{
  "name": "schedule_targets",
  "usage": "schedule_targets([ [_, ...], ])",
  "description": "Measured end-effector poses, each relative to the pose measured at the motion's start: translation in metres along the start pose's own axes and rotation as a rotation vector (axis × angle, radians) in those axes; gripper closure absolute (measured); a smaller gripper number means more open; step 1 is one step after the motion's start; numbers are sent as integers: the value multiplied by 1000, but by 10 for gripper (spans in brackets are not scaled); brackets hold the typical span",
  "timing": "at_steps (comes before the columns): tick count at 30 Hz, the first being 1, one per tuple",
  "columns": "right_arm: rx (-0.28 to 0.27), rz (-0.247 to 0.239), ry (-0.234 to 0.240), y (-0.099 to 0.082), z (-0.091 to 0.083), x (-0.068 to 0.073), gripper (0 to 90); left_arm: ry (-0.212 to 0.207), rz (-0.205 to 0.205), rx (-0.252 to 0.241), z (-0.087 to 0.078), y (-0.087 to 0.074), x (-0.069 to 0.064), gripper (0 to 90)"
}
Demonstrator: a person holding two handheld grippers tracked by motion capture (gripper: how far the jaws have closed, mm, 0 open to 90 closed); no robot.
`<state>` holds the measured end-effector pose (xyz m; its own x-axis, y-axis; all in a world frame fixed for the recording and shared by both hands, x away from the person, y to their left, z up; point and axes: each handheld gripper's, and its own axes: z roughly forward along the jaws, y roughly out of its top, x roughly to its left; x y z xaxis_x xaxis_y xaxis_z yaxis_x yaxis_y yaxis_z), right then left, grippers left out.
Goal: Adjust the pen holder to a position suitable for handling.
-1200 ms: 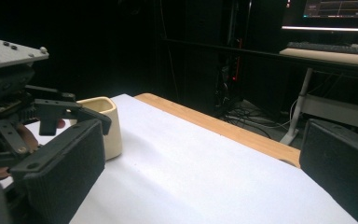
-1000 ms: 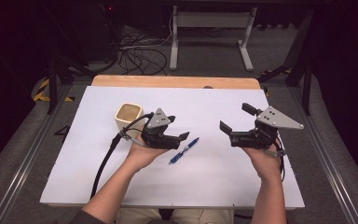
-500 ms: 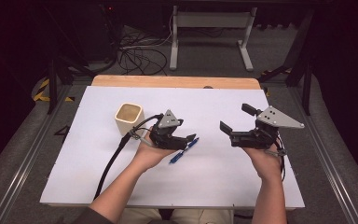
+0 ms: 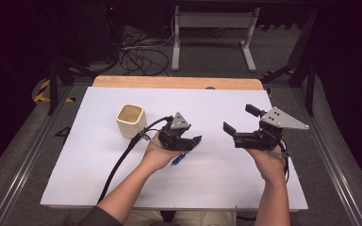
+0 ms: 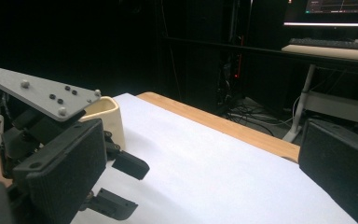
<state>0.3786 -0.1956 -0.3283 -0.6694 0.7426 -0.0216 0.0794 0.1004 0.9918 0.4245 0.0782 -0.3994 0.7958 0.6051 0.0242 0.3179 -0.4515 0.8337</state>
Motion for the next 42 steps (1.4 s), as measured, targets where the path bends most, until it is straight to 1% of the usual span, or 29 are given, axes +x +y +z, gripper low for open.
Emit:
schedule_targets([
  [1, -1, -1, 0, 0, 0, 0, 15, -4, -6, 5, 2, 0, -1, 418],
  [6, -1, -3, -2, 0, -1, 0, 15, 4, 1, 33, 9, -1, 0, 452],
  [9, -1, -3, -2, 0, -1, -1, 15, 3, -6, 51, 14, -2, 0, 469],
  [14, 0, 2, -1, 0, 0, -1, 15, 6, -7, 90, 22, -5, 2, 500],
  [16, 0, 1, -1, 0, 0, -1, 15, 7, -6, 93, 23, -6, 3, 503],
  [17, 2, 1, 1, 0, 0, 0, 15, 6, -12, 98, 24, -6, 3, 512],
  [20, 2, 3, 1, 0, 0, -1, 15, 8, -11, 115, 27, -8, 3, 532],
  [22, 5, 3, -2, 0, 0, -1, 15, 14, -1, 127, 30, -10, 4, 548],
  [24, 5, 6, -3, 0, 0, -1, 15, 10, -9, 140, 33, -11, 4, 558],
  [28, 6, 9, -3, 0, 0, -1, 15, 6, -9, 160, 40, -13, 3, 576],
  [31, 7, 8, -2, 0, 0, -1, 15, 13, 3, 169, 44, -13, 2, 580],
  [33, 7, 9, -2, 0, 0, -1, 15, 20, 6, 186, 47, -13, 0, 591],
  [35, 7, 9, -1, 0, 0, -1, 15, 30, 22, 195, 50, -13, -1, 604],
  [36, 6, 8, 0, 0, 0, -2, 15, 25, 24, 196, 52, -13, -2, 609],
  [38, 6, 9, 1, 0, 0, -2, 15, 32, 18, 209, 54, -14, -3, 615],
  [39, 6, 9, 1, 0, 0, -2, 15, 31, 24, 210, 55, -14, -2, 619],
  [41, 7, 6, -1, 0, 0, -2, 15, 33, 19, 221, 57, -15, -3, 622],
  [42, 8, 10, -1, 0, 0, -2, 15, 36, 25, 222, 58, -15, -2, 625],
])
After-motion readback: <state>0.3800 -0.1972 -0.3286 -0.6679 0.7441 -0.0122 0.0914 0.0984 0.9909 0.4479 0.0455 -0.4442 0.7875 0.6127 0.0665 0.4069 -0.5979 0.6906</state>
